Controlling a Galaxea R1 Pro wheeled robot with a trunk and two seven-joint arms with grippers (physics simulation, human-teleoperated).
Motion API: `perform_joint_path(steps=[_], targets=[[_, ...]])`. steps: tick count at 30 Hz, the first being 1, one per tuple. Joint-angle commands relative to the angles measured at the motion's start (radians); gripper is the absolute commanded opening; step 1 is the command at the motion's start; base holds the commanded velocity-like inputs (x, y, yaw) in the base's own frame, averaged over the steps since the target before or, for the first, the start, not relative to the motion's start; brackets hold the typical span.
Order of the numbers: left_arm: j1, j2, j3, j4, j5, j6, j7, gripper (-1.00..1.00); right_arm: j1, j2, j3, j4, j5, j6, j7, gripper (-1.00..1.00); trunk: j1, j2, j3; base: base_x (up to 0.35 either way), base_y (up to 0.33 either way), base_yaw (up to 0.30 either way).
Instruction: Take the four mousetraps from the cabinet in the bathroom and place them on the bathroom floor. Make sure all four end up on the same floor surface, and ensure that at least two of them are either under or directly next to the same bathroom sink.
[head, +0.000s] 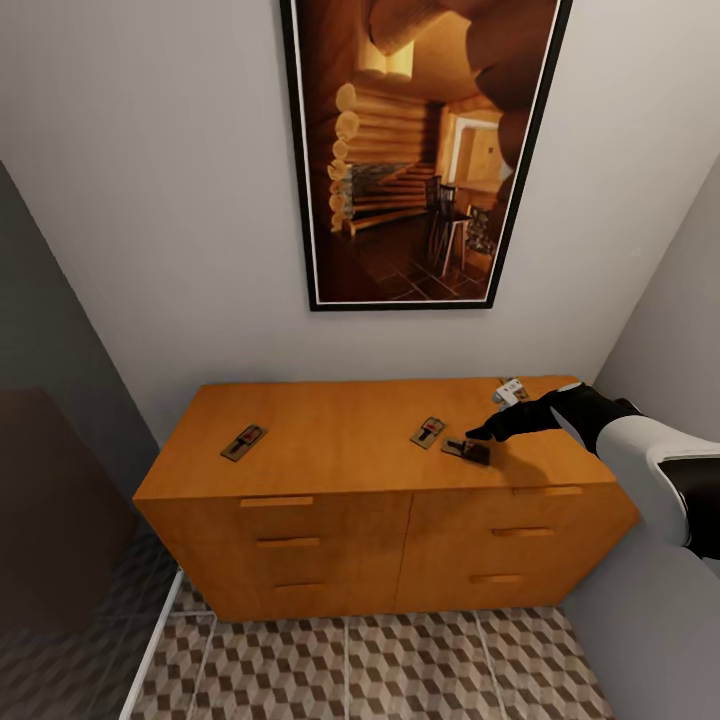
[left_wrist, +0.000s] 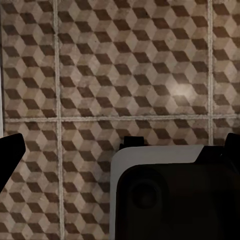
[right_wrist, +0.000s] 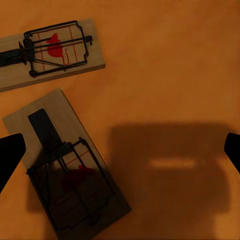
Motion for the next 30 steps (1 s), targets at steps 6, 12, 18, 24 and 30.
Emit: perform_joint_path(steps=[6, 12, 18, 24, 30], targets=[[-0.001, 0.000, 0.002, 0.001, -0.001, -0.003, 0.001, 1.00, 0.000, -0.001, 0.007, -0.002, -0.008, 0.008, 0.004, 1.00, 0.000, -0.001, -0.001, 0.002, -0.001, 0.000], [-0.001, 0.000, 0.002, 0.001, -0.001, -0.003, 0.001, 1.00, 0.000, -0.001, 0.007, -0.002, -0.008, 0.008, 0.004, 1.00, 0.000, -0.001, -0.001, -0.028, 0.008, 0.000], [-0.001, 0.001, 0.002, 0.001, -0.001, -0.003, 0.001, 1.00, 0.000, 0.000, 0.008, -0.002, -0.008, 0.008, 0.004, 1.00, 0.000, -0.001, -0.001, -0.090, 0.042, 0.000], [-0.001, 0.001, 0.002, 0.001, -0.001, -0.003, 0.001, 1.00, 0.000, 0.000, 0.008, -0.002, -0.008, 0.008, 0.004, 1.00, 0.000, -0.001, -0.001, -0.035, 0.013, 0.000], [-0.001, 0.001, 0.002, 0.001, -0.001, -0.003, 0.001, 1.00, 0.000, 0.000, 0.008, -0.002, -0.008, 0.008, 0.004, 1.00, 0.000, -0.001, -0.001, -0.008, 0.003, 0.000]])
